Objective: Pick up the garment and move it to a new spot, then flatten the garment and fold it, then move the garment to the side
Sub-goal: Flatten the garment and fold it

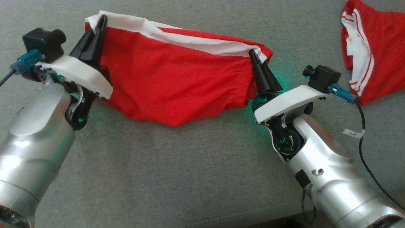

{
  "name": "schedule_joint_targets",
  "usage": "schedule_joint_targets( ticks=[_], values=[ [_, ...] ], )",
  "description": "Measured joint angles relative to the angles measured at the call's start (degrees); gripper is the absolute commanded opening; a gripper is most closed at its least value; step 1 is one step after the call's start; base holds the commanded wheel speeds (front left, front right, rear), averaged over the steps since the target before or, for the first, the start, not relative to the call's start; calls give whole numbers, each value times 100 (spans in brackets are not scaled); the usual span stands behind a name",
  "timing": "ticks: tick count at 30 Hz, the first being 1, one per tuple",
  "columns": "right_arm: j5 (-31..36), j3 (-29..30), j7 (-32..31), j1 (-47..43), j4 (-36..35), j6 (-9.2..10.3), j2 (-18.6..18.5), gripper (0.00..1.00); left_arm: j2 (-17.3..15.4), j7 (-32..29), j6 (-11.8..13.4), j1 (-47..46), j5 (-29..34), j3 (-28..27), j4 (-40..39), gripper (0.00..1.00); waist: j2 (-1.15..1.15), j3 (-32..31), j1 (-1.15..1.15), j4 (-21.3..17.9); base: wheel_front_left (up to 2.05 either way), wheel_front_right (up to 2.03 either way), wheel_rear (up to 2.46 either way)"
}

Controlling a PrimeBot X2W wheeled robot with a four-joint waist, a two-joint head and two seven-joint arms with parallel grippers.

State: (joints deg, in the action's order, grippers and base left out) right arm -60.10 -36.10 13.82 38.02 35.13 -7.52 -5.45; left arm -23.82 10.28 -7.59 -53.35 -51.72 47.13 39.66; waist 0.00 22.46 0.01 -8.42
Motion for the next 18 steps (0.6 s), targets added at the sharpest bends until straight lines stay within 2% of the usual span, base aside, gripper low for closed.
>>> schedule_joint_targets(
  ticks=[7, 15, 16, 17, 18],
  values=[
    [-4, 13, 52, 10, 96, 0, 90, 0, -83, 252, 0, -270, -282, 309, 531, 0, 0, 77, -1, -167, 0, 0, 0],
    [297, 392, 55, 5, 70, 0, 125, 0, -41, 400, 0, -421, -449, 520, 762, 0, 0, 50, -1, -204, 0, 0, 0],
    [325, 389, 55, 5, 70, 0, 129, 6, -36, 400, 0, -424, -470, 560, 802, 12, 0, 46, -1, -203, 0, 0, 0],
    [330, 382, 55, 5, 69, 0, 130, 6, -32, 400, 0, -428, -477, 610, 854, 12, 0, 43, -1, -203, 0, 0, 0],
    [322, 366, 55, 2, 62, 0, 130, 47, -21, 400, 0, -428, -480, 637, 921, 50, 0, 38, -1, -203, 0, 0, 0]
  ],
)
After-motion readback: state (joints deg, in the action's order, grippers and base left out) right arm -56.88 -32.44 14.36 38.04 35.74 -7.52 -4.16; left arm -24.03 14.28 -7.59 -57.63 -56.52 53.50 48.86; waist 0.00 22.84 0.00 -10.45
